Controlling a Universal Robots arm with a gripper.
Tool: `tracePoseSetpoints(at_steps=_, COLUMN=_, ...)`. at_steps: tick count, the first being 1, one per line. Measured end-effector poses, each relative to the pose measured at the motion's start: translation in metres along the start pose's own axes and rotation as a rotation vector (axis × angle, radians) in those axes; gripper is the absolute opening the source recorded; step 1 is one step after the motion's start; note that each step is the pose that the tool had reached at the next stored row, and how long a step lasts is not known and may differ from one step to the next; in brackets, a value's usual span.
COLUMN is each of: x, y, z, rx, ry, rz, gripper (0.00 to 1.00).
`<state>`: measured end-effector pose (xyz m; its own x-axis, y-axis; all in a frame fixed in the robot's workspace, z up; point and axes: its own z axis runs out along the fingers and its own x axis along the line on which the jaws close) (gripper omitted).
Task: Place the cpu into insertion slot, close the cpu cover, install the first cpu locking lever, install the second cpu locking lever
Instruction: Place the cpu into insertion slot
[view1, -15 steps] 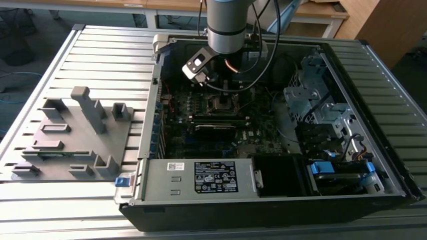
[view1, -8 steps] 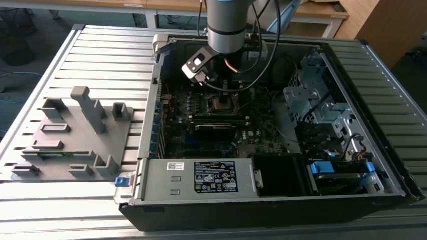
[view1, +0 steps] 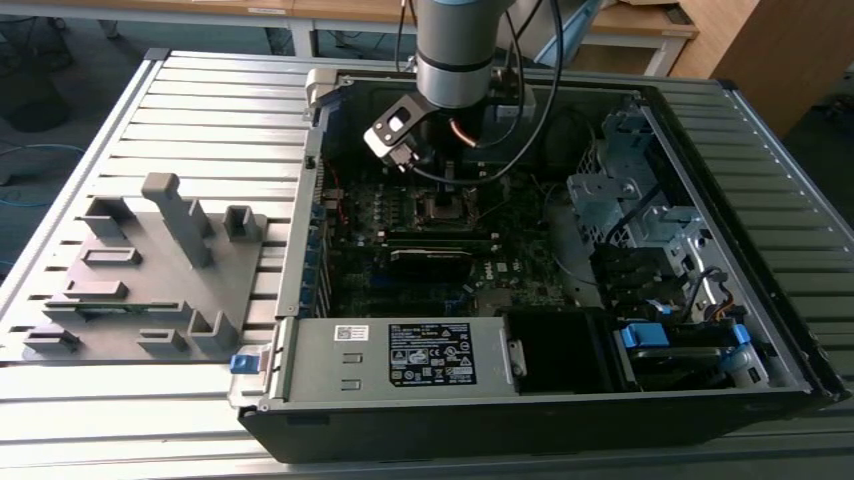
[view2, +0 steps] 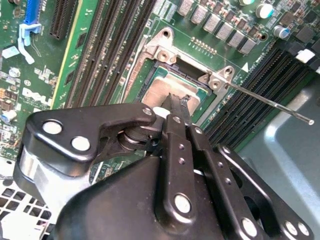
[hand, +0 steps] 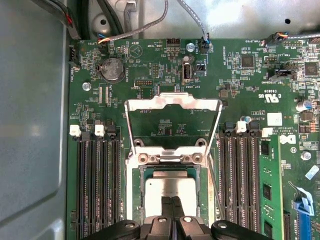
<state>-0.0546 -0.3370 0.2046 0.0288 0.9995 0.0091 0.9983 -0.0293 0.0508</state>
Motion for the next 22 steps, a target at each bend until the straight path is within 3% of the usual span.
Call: tracePoseSetpoints(at_steps=22, x=-0.0001, y=0.0016, z=0.0076, rx=0.0004, ry=-0.0009, rz=0.0, gripper=0.1)
